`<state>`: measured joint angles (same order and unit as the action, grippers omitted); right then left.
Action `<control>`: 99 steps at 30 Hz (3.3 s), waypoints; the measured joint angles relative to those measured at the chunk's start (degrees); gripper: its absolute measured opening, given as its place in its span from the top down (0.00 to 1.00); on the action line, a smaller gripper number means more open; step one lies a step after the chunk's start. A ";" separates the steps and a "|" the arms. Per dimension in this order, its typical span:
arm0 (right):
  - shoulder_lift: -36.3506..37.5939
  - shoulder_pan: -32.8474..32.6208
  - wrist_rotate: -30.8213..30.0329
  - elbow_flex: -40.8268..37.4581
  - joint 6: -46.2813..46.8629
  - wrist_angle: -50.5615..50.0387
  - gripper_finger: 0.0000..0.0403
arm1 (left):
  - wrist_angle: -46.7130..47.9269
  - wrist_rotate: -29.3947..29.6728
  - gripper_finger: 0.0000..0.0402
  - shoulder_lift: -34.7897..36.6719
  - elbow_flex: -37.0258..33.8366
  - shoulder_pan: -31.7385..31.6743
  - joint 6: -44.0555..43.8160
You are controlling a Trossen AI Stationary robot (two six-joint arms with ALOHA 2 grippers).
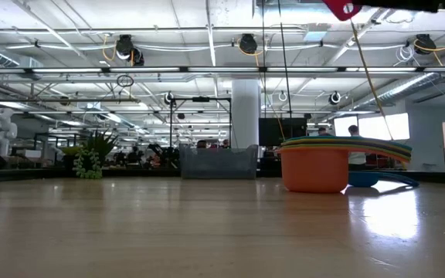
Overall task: Nest measuring cups in basket
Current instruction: Stack the red measuring cup on top of the light blue measuring cup
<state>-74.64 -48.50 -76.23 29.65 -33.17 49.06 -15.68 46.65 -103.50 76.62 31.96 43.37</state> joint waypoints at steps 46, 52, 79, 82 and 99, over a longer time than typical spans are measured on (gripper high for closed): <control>7.79 3.50 23.95 -0.07 -16.50 21.83 0.64 | -67.80 -36.34 0.99 4.24 -30.14 -8.52 2.00; 7.79 4.07 23.80 -0.07 -11.65 18.62 0.64 | -65.48 -36.30 0.99 4.24 -30.14 -9.22 1.98; 7.74 3.77 26.95 8.26 -5.05 -0.06 0.94 | -63.76 -38.00 0.99 4.22 -30.14 -10.58 -0.14; 7.74 3.77 26.93 8.26 -5.22 -0.07 0.98 | -63.74 -38.73 0.99 4.21 -30.14 -10.57 -0.14; 8.05 -2.40 13.78 8.26 -16.22 2.78 1.00 | -61.99 -16.40 0.54 4.17 -30.14 -7.83 -2.84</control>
<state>-66.59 -50.90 -62.45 37.91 -49.40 51.84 -77.67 30.25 -99.33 46.48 24.13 40.52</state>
